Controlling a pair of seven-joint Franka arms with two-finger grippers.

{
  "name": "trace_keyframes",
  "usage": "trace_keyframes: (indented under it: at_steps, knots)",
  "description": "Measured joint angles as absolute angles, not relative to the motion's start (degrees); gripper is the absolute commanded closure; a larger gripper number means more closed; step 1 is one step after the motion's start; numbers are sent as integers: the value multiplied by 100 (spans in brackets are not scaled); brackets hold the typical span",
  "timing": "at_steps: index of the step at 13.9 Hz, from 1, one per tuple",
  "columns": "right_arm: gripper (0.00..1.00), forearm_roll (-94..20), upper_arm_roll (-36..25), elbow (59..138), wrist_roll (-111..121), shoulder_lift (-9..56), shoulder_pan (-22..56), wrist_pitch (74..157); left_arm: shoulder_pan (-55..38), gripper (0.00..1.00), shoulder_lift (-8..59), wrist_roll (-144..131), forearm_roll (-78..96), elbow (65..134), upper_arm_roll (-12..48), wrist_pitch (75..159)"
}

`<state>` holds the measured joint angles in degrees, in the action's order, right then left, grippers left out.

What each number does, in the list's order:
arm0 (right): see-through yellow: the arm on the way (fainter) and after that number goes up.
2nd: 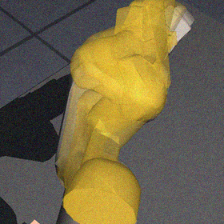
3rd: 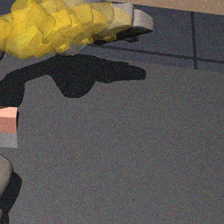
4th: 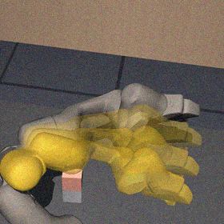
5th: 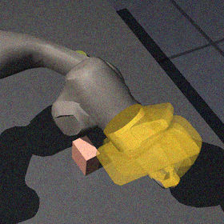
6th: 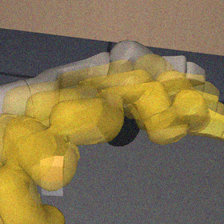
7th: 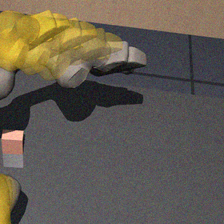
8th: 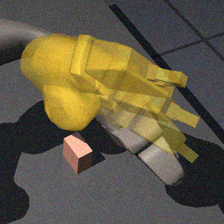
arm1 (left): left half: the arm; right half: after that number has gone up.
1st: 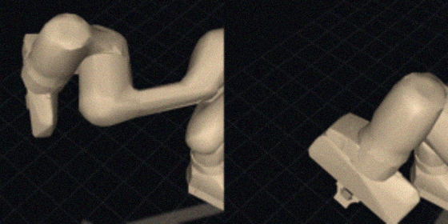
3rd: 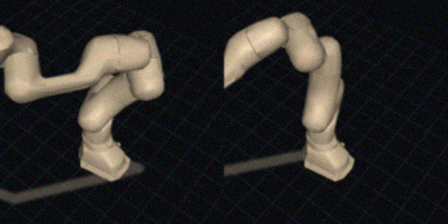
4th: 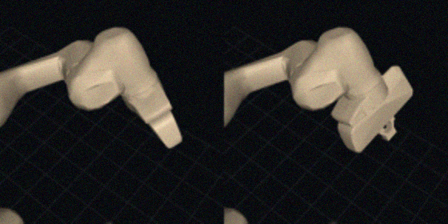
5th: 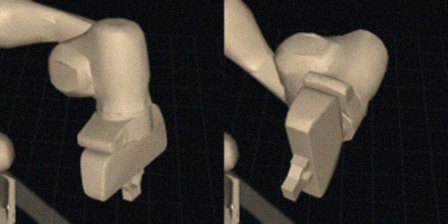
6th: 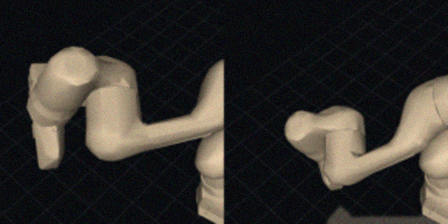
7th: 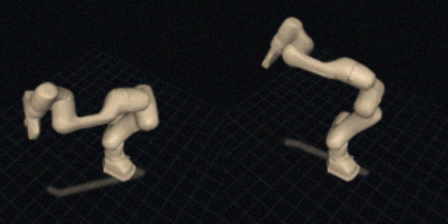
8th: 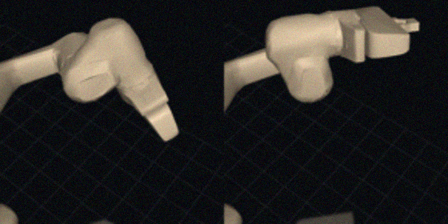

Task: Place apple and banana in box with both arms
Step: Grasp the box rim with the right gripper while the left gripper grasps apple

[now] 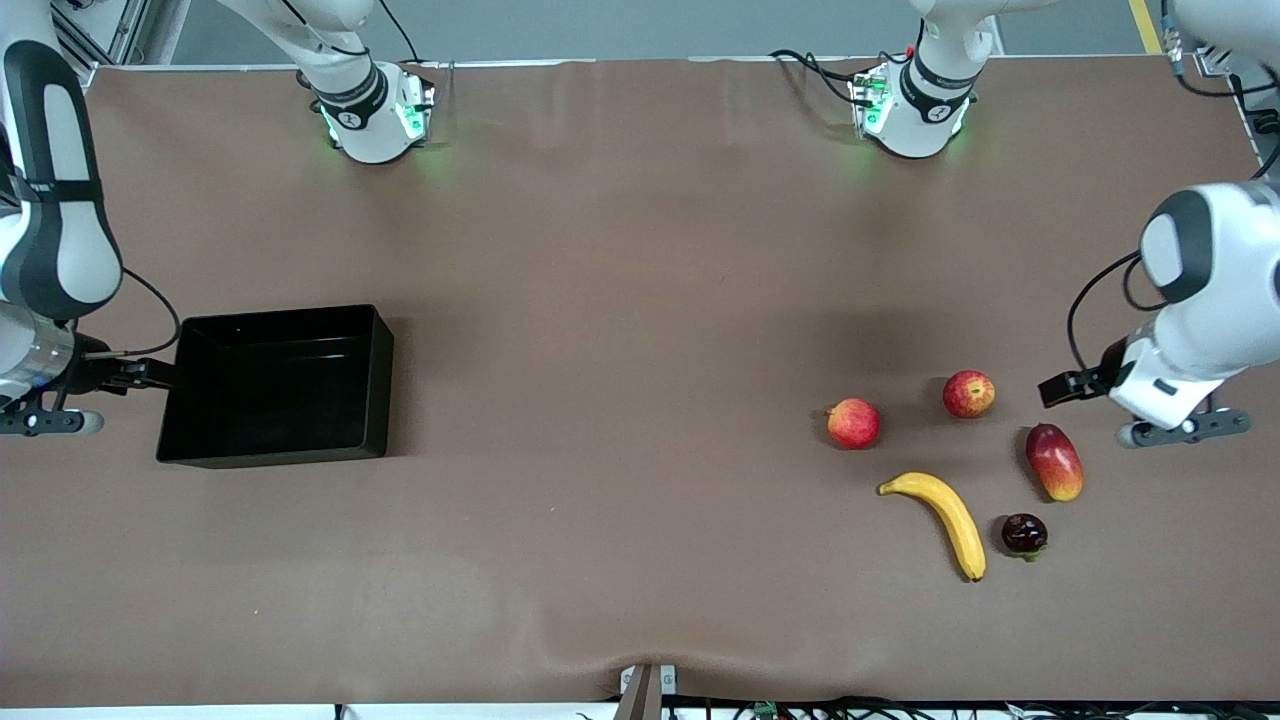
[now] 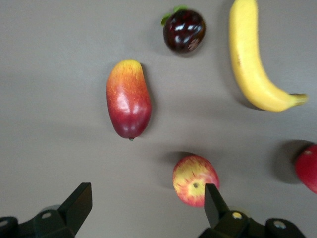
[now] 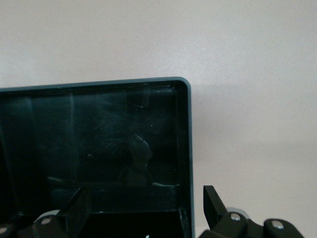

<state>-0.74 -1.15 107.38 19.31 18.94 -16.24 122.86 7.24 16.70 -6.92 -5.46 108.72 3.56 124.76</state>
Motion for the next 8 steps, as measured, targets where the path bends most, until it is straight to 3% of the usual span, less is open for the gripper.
trace_keyframes:
  at_steps: [7,8]
  knots:
    - [0,-74,-121,10915,3079,2659,-1958,13085,738,0,2094,-709,159,11060,593,12646]
    - [15,-74,-121,10918,3123,2733,-1983,13092,722,0,2159,-729,176,11068,639,12651]
